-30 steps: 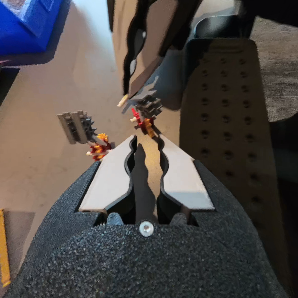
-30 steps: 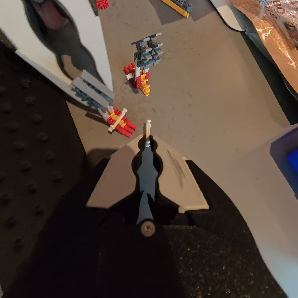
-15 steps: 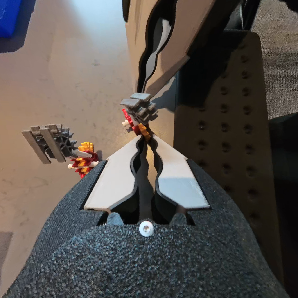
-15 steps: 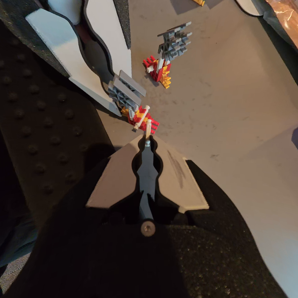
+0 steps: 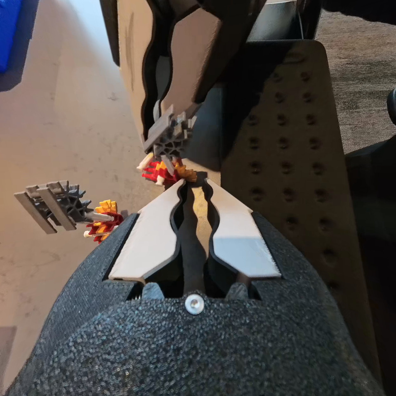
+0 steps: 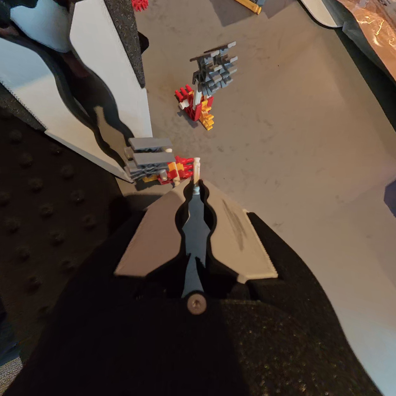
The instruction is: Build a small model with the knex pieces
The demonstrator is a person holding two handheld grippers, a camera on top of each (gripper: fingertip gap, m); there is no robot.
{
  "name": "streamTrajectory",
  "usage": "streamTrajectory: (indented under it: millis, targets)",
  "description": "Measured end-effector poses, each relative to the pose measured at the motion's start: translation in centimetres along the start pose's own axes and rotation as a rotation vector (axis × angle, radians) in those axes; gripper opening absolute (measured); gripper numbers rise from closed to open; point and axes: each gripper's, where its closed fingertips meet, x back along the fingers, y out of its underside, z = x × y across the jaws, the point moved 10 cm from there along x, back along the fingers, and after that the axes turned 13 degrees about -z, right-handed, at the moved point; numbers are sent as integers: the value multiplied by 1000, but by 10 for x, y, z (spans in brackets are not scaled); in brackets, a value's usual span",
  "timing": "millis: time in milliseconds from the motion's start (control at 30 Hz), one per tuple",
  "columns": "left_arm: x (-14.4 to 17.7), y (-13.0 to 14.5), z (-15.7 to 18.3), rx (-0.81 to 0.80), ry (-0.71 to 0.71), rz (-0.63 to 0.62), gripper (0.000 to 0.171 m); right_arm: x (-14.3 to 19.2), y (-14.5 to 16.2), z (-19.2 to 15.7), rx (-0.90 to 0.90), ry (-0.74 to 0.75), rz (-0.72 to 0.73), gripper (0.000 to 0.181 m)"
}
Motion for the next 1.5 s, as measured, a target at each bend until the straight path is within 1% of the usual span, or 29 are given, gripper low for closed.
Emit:
streamTrajectory:
  millis: [100, 267, 367, 433, 567, 600, 633, 700, 767, 833, 933, 1033, 1100, 1300, 1500]
  targets:
    - [0, 0, 0, 1, 8, -1, 13, -3, -2, 3, 6, -7, 0, 4]
    - [2, 1, 1, -10, -25, 10, 17, -2, -3, 3, 20, 9, -11, 5]
    - [7, 3, 4, -47, -33, 10, 14, -1, -2, 1, 16, 11, -1, 4]
    - [9, 4, 4, -45, -41, 15, 15, -1, -1, 0, 21, 9, -4, 5]
    - [19, 6, 3, -46, -41, 40, 21, 6, 0, 1, 14, 39, 7, 4]
    - [22, 7, 2, -47, -45, 56, 27, 10, 1, 1, 9, 44, 15, 5]
    - [25, 7, 1, -49, -60, 73, 32, 14, 2, 0, 6, 53, 22, 5]
    - [30, 4, -2, -51, -111, 116, 37, 23, 5, -2, -2, 67, 41, 5]
    - [35, -1, -2, -87, -189, 188, 38, 32, 7, -6, -1, 77, 55, 5]
    - [38, -6, 0, -123, -240, 214, 38, 41, 9, -10, 9, 81, 69, 4]
    - [34, -11, 2, -172, -285, 208, 37, 54, 11, -18, 25, 77, 94, 5]
    - [25, -13, 4, -213, -317, 173, 36, 62, 9, -25, 56, 65, 111, 4]
    - [21, -13, 4, -228, -349, 153, 29, 65, 7, -30, 82, 62, 119, 4]
    - [19, -15, 7, -261, -395, 153, 27, 67, -1, -42, 149, 53, 123, 5]
    - [16, -20, 11, -299, -423, 146, 27, 65, -10, -42, 201, 114, 77, 4]
